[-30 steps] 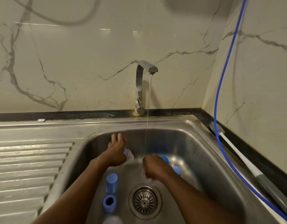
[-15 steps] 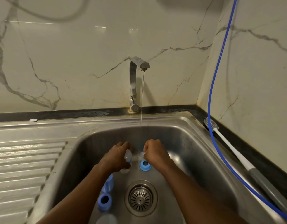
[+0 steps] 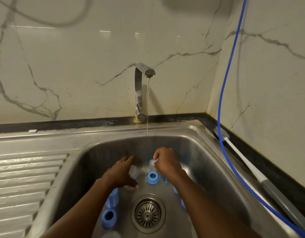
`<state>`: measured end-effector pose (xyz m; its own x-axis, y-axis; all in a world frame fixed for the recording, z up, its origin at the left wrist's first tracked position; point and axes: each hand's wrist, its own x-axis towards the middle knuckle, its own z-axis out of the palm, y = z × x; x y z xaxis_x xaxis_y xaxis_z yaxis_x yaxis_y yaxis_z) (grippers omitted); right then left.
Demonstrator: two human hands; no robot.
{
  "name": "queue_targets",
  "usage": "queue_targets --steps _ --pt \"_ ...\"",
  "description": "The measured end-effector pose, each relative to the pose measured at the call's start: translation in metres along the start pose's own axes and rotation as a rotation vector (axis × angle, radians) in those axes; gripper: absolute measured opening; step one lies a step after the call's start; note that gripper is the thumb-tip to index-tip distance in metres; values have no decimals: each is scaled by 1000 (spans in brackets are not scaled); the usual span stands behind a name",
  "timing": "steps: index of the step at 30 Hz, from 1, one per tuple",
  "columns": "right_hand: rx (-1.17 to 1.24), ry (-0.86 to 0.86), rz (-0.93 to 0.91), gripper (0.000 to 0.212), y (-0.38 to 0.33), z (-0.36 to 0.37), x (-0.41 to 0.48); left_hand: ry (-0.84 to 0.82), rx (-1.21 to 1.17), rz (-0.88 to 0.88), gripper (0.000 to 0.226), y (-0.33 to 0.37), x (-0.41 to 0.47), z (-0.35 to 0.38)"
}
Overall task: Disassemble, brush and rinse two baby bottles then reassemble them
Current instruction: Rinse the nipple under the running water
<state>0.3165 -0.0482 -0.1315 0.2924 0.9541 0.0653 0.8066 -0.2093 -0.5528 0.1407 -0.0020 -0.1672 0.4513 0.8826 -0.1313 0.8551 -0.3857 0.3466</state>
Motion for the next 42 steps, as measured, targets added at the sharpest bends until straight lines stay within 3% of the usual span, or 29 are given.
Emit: queue_targets --steps 4,6,9,12,16,24,29,32,38,42 --pt "355 -80 88 20 6 2 3 29 -95 43 114 -4 2 -4" --pt "606 -173 145 27 1 -2 1 147 -173 74 111 0 3 -9" --pt "1012 -301 187 25 -13 -11 -3 386 -527 163 73 17 1 -18" --pt "1327 -357 220 30 -18 -17 -2 410 -863 191 33 34 -4 -23" --pt "1518 -406 233 28 -17 -21 -2 448 -955 177 33 40 -4 -23" --pt "1264 -263 212 17 -19 -13 0 528 -807 244 35 47 -6 -20" --pt "1011 -199 181 19 -18 -9 -3 541 -652 270 21 47 -6 -18" --pt "927 -173 154 13 -17 -7 -2 502 -667 265 25 45 -6 -17" --pt "958 -228 35 33 -23 -5 -3 526 -722 213 26 41 -7 -17" --pt "740 -87 -118 31 -22 -5 -4 519 -742 161 22 41 -5 -16"
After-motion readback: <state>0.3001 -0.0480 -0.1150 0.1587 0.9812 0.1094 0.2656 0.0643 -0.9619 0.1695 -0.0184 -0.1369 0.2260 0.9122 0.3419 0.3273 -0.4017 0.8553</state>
